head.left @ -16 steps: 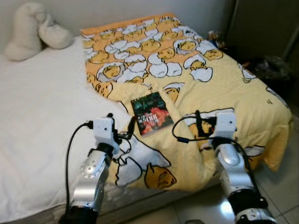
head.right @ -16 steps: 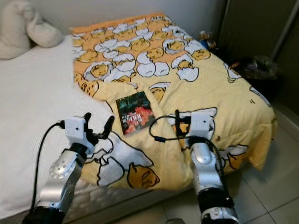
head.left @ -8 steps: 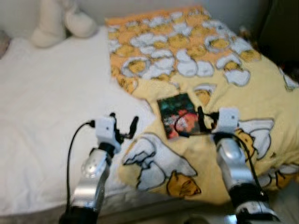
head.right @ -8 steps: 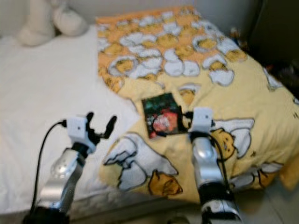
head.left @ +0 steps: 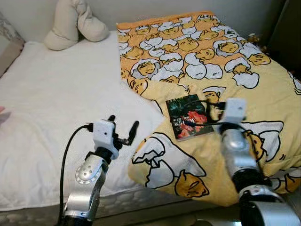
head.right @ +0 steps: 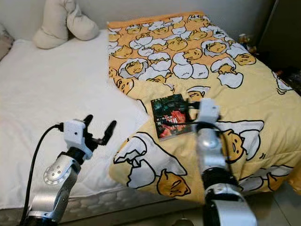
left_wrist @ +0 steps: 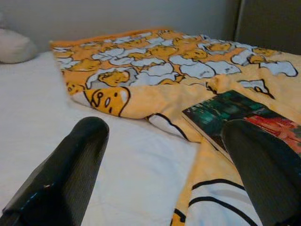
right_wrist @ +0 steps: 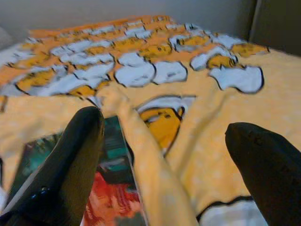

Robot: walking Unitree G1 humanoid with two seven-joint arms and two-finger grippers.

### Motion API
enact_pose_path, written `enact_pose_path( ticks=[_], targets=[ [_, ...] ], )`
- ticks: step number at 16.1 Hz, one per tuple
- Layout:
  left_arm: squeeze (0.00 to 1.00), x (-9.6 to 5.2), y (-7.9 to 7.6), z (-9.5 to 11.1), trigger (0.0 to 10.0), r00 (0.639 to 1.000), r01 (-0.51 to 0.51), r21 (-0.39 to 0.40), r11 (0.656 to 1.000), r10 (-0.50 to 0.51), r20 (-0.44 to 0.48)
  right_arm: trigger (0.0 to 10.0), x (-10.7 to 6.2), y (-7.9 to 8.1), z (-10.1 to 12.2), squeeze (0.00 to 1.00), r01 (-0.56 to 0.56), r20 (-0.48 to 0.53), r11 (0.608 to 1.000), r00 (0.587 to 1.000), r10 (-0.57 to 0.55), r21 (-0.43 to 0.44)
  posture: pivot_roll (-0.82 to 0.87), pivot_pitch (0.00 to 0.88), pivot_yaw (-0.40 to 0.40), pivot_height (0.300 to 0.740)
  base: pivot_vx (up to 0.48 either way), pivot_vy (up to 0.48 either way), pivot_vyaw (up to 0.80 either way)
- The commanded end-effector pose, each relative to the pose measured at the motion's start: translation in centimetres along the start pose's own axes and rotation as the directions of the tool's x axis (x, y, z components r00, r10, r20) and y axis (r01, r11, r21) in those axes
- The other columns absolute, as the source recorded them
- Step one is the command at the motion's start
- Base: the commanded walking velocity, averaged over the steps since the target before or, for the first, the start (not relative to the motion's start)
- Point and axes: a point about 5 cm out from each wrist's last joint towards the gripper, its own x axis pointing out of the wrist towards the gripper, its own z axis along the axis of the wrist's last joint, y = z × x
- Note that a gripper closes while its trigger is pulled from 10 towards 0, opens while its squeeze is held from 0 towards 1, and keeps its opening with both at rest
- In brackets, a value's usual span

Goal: Clean up the room

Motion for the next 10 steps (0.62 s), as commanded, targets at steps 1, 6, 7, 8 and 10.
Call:
enact_pose_path(
  ticks=[1,6,7,8,10],
  targets=[
    [0.00,-0.2,0.1,0.2,10.0,1.000,0.010,0.011,1.000,-0.010,-0.002,10.0,0.3,0.6,0.2,0.00,-0.005,-0.003,1.000,1.000,0.005,0.012,-0.09,0.000,0.163,0.740,0.000,0.000,0.00],
    [0.00,-2.3,0.1,0.3,10.0,0.998,0.034,0.017,0.999,-0.033,-0.053,10.0,0.5,1.3,-0.9,0.00,0.005,-0.088,0.999,0.996,-0.001,0.046,-0.03,0.014,0.182,0.740,0.000,0.000,0.00],
    [0.00,-2.6,0.3,0.4,10.0,0.998,0.031,0.018,0.999,-0.030,-0.057,10.0,0.5,1.3,-1.0,0.00,0.017,-0.100,0.998,0.995,-0.012,0.055,-0.02,0.031,0.183,0.740,0.000,0.000,0.00],
    [0.00,-2.8,0.4,0.4,10.0,0.998,0.028,0.019,0.999,-0.027,-0.061,10.0,0.5,1.3,-1.1,0.00,0.033,-0.106,0.998,0.994,-0.027,0.057,-0.01,0.038,0.184,0.740,0.000,0.000,0.00],
    [0.00,-3.7,1.0,0.8,10.0,0.997,0.014,0.029,0.999,-0.011,-0.077,10.0,0.3,1.1,-1.8,0.00,0.079,-0.135,0.995,0.988,-0.071,0.058,0.02,0.070,0.194,0.740,0.000,0.000,0.00]
  ],
)
